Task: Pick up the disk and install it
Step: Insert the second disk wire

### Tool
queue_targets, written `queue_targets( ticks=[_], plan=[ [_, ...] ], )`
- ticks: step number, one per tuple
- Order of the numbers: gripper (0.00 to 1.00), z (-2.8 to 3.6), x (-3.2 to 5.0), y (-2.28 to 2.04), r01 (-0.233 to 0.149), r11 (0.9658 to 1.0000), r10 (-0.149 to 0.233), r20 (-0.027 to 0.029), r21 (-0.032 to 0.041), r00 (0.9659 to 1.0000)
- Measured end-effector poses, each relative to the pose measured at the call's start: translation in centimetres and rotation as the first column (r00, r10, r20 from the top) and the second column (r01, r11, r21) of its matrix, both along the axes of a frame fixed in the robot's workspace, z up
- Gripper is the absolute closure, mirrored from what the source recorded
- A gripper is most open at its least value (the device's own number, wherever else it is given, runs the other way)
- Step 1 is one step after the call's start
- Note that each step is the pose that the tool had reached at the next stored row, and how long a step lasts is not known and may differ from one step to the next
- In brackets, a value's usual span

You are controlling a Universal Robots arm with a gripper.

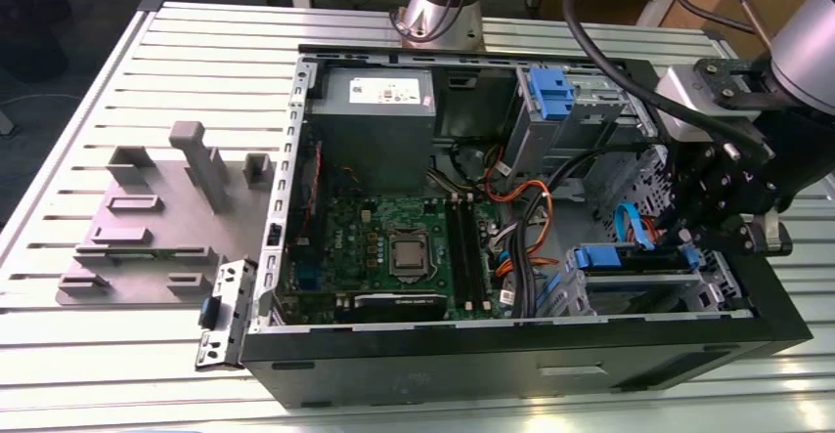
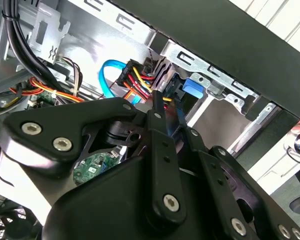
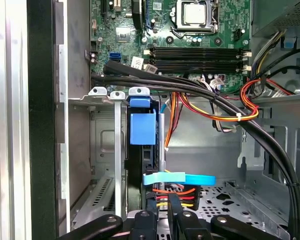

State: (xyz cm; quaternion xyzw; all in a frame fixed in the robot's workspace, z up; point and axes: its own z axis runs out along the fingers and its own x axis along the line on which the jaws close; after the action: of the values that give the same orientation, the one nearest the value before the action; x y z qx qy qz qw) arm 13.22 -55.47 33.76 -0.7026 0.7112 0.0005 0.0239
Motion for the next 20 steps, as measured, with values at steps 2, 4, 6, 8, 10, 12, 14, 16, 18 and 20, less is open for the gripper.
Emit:
queue_targets(
  ticks=[2, 4, 6, 8, 10, 12, 14, 16, 18, 20],
  plan=[
    [0.76, -0.09, 0.00, -0.03, 0.000, 1.0000, 0.000, 0.0000, 0.0008, 1.0000],
    [0.76, -0.23, 0.00, -0.05, 0.000, 1.0000, 0.000, 0.0000, 0.0018, 1.0000],
    [0.76, -0.32, 0.00, -0.05, 0.000, 1.0000, 0.000, 0.0000, 0.0023, 1.0000],
    [0.76, -0.33, 0.00, -0.05, 0.000, 1.0000, 0.000, 0.0000, 0.0039, 1.0000],
    [0.76, -0.35, 0.00, -0.05, 0.000, 1.0000, 0.000, 0.0000, 0.0045, 1.0000],
    [0.76, -0.40, 0.00, -0.05, 0.000, 1.0000, 0.000, 0.0001, 0.0044, 1.0000],
    [0.76, -0.40, 0.00, -0.05, 0.000, 1.0000, 0.000, 0.0000, 0.0042, 1.0000],
    [0.76, -0.42, 0.00, -0.05, 0.000, 1.0000, 0.000, 0.0000, 0.0045, 1.0000],
    [0.76, -0.41, 0.00, -0.05, 0.000, 1.0000, 0.000, 0.0000, 0.0048, 1.0000],
    [0.76, -0.32, 0.00, -0.05, 0.000, 1.0000, 0.000, 0.0000, 0.0049, 1.0000]
  ],
)
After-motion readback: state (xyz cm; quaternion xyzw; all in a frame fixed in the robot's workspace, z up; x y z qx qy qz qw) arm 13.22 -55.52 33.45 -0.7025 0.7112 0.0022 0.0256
